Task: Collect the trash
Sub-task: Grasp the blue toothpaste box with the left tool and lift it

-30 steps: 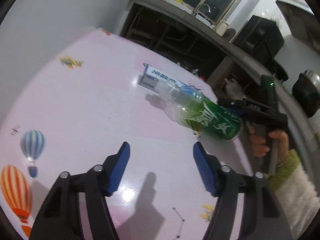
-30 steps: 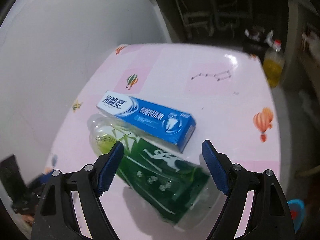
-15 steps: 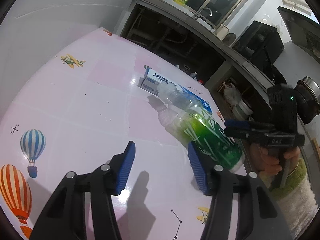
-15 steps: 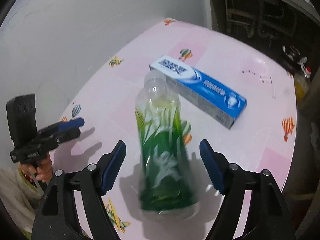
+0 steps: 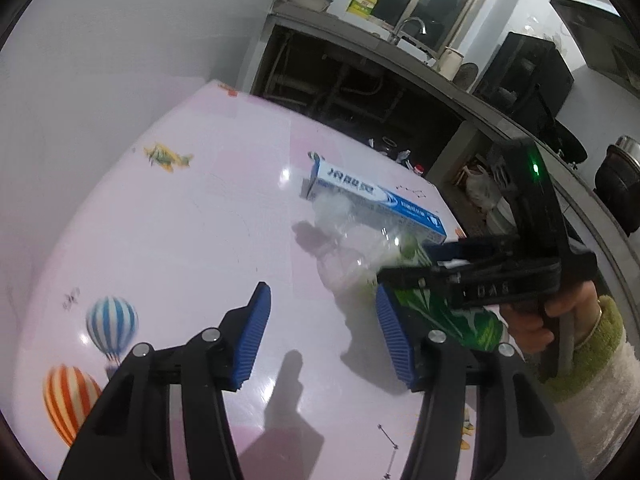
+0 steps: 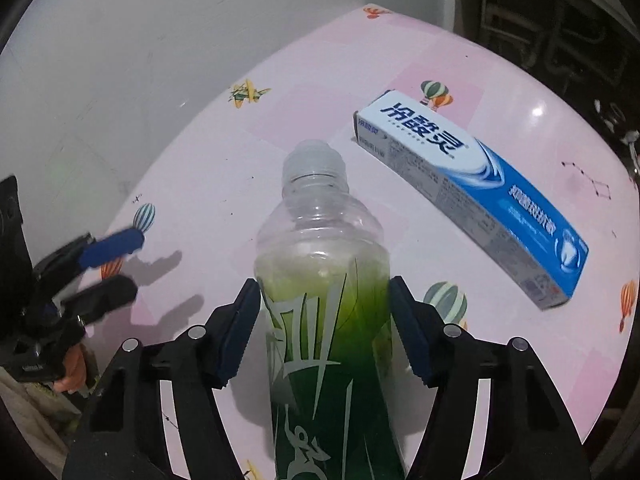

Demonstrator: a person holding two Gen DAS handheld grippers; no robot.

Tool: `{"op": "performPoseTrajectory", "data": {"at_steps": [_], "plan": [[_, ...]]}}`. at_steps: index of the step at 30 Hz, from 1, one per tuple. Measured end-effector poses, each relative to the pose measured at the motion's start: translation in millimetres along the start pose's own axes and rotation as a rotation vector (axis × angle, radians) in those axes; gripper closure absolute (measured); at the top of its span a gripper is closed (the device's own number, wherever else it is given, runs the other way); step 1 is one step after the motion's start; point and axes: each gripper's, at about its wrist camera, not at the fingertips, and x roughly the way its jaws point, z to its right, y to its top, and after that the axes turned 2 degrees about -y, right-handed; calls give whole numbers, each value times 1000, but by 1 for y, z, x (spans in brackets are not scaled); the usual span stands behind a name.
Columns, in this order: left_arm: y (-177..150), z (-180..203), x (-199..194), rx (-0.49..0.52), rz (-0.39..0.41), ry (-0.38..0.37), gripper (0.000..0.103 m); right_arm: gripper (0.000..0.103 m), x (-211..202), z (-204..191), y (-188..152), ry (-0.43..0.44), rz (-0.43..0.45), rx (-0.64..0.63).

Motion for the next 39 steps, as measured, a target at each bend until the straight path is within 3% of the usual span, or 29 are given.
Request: {"op": "performPoseTrajectory", "data": {"at_steps": [5,9,15,21,26,31,35,38,39], "plan": [[27,11,7,89,26,7,50,42,-11,1,-24,-17,9,39],[58,28,22,167,35,21,50,42,-31,8,-65,-79,27,100],[112,68,89,317,-41,36,50,42,-64,27,-132,-110,62,236],[149,89,203,433,-160,198,60,42,-90,36,-177,-192,109,328],[148,66,261,407,-302,323,73,42,-96,38,-185,-198,148,350],[136,45,243,383,-379,321,74,42,-98,41,-186,-185,171,349],[104,38,202,378,-451,263,74,42,-105,39,-194,-181,190,352],[69,30,163,344,-519,180,74,42,-107,39,-197,-193,198,358],[55,27,147,303,-555,120,74,42,-108,39,-198,-195,201,360]]}}
